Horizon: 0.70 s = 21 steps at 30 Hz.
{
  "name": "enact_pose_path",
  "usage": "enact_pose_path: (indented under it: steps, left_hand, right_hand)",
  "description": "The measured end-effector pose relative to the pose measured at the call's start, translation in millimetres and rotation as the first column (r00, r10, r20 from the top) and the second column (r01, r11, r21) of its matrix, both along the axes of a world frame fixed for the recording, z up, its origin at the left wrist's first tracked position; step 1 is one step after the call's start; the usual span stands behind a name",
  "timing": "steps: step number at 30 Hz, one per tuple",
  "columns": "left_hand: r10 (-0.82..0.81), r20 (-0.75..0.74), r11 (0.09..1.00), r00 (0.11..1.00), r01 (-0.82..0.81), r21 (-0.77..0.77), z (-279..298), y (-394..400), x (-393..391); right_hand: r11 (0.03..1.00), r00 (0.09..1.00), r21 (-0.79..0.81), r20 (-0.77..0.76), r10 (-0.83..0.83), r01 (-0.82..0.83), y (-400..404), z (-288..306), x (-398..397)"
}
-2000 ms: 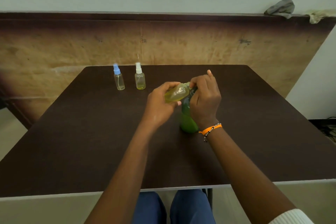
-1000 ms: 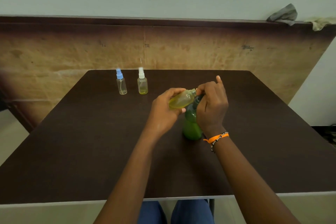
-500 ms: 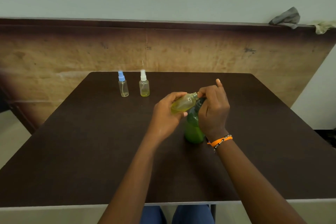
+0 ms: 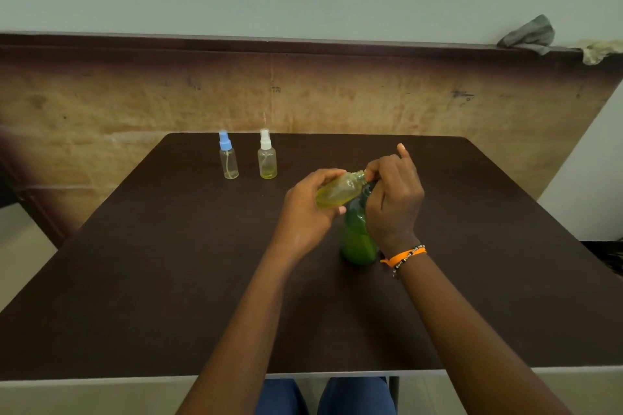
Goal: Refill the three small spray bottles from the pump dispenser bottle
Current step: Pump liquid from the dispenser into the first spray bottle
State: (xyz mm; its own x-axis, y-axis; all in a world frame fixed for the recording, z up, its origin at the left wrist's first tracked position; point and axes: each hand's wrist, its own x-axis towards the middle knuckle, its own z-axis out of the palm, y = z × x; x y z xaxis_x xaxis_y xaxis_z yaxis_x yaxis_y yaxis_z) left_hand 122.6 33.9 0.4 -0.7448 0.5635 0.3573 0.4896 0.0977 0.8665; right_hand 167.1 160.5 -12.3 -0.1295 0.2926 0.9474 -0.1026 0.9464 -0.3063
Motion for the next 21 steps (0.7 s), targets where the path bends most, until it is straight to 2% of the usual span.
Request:
enact_pose_path:
  steps: [8,16,21]
  left_hand:
    - [-0.028,0.012,1.000,1.000,0.028,-0.002,3.0,-3.2,-2.3]
    - [-0.022,0.047,1.000,0.999,0.022,0.006,-3.2,-1.8,-2.5]
    - [-0.018,0.042,1.000,0.999,0.018,0.006,1.3,-2.2,-1.6]
  right_hand:
    - [1.000,1.000,-0.024,0.025,-0.017,0.018,3.0,2.7,3.1]
    - [0.998,0.999,-0.049,-0.041,-0.035,0.033,-4.0,-7.6,-2.0]
    - [0.997,1.000,-0.076,-0.009,-0.016,0.016,-3.9,1.0,0.9]
